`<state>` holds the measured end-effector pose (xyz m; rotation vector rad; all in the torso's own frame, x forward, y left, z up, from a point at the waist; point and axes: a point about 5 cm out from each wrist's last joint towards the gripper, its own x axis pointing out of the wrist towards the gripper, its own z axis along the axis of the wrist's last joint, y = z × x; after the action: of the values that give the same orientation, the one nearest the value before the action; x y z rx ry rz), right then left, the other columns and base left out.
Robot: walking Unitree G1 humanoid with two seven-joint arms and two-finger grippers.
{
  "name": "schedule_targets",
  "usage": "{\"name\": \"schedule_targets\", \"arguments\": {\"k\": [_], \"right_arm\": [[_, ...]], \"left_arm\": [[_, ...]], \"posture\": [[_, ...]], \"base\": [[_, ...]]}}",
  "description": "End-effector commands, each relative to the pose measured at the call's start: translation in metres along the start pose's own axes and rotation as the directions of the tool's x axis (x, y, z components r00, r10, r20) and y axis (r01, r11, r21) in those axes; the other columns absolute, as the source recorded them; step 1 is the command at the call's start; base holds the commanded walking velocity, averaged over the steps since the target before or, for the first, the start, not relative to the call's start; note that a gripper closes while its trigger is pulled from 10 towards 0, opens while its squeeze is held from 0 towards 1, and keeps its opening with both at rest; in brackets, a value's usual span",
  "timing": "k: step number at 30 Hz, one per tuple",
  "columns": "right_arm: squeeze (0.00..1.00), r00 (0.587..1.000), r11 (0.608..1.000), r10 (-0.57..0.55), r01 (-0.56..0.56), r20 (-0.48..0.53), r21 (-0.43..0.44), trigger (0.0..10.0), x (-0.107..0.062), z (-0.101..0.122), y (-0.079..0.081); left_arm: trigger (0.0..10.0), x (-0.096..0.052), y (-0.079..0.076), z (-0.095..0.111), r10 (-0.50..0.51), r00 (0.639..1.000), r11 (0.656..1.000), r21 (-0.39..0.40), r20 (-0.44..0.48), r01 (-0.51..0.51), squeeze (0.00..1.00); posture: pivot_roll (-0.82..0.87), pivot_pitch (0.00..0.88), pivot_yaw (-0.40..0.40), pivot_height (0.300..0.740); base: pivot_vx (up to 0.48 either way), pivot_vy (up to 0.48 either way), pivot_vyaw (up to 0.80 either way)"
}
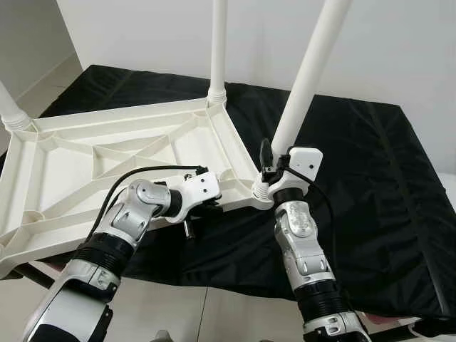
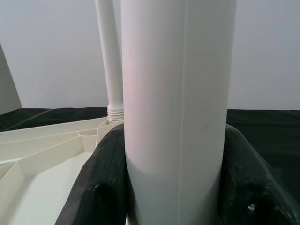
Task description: Building children table
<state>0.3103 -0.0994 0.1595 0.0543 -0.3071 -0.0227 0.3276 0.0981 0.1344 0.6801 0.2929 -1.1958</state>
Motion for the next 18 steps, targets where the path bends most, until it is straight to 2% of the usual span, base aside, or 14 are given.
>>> {"name": "schedule_targets", "arguments": {"k": [1,7,18], "right_arm": [[0.00,0.984,0.993,-0.114,0.108,-0.140,-0.050,10.0,-0.0158,-0.0286,-0.0169],[0.00,0.974,0.981,-0.179,0.167,-0.140,-0.094,10.0,-0.0228,-0.0293,-0.0160],[0.00,0.950,0.957,-0.271,0.249,-0.153,-0.150,10.0,-0.0251,-0.0306,-0.0170]], "left_arm": [[10.0,-0.0053,0.0099,0.0013,0.148,0.989,0.989,0.021,-0.008,-0.148,0.00],[10.0,-0.0051,0.0086,0.0006,0.145,0.989,0.989,0.019,-0.008,-0.145,0.00],[10.0,-0.0059,0.0094,0.0007,0.145,0.989,0.989,0.021,-0.009,-0.145,0.00]], "posture": [[0.02,0.007,-0.033,0.740],[0.02,0.009,-0.033,0.740],[0.02,0.018,-0.029,0.740]], "base": [[0.000,0.000,0.00],[0.000,0.000,0.00],[0.000,0.000,0.00]]}}
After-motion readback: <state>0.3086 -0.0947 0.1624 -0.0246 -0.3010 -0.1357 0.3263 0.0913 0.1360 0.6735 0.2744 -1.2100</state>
